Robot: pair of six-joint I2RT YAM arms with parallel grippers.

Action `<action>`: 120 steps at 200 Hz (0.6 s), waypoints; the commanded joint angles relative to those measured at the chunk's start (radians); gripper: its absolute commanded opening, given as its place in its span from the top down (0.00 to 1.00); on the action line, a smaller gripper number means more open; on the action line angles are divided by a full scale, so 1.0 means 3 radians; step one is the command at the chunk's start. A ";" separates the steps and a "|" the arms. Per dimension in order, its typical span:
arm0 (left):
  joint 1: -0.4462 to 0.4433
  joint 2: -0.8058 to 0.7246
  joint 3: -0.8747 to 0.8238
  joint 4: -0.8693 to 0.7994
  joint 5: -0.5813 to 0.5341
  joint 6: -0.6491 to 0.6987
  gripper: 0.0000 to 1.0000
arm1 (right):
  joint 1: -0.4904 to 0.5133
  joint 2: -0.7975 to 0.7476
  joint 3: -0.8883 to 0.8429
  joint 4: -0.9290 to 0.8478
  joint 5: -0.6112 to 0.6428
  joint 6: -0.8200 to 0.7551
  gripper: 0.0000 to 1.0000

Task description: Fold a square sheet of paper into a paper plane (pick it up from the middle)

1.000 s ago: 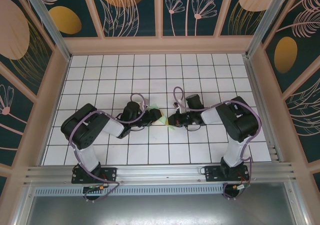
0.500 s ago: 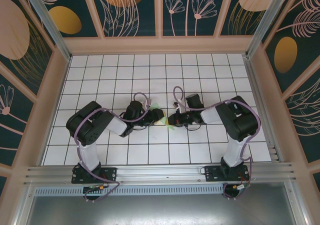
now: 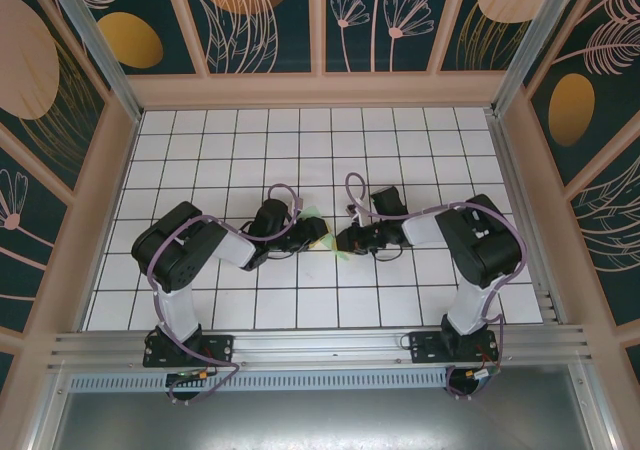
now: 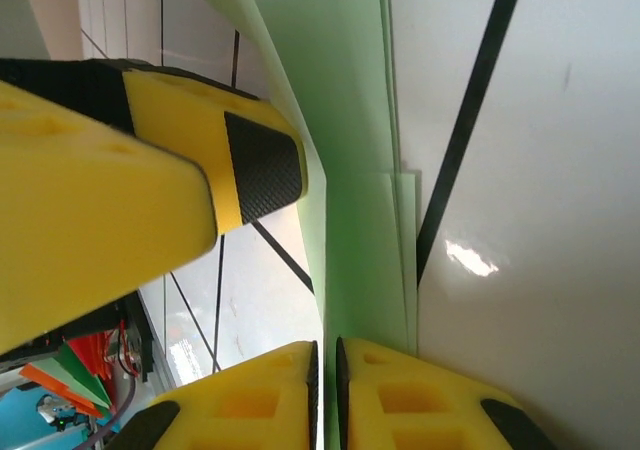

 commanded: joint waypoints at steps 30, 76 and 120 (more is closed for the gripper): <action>-0.0022 0.0112 0.0027 -0.0547 -0.0247 0.0045 0.60 | -0.0015 -0.0122 -0.0100 -0.0293 0.0106 -0.0142 0.88; -0.0026 0.0117 0.0032 -0.0599 -0.0252 0.0038 0.61 | 0.0000 0.0105 -0.0105 -0.0279 0.0180 -0.0162 0.95; -0.0026 0.0138 0.0068 -0.0763 -0.0296 0.0040 0.61 | -0.0004 -0.0189 -0.0052 -0.0501 0.0239 -0.0210 0.89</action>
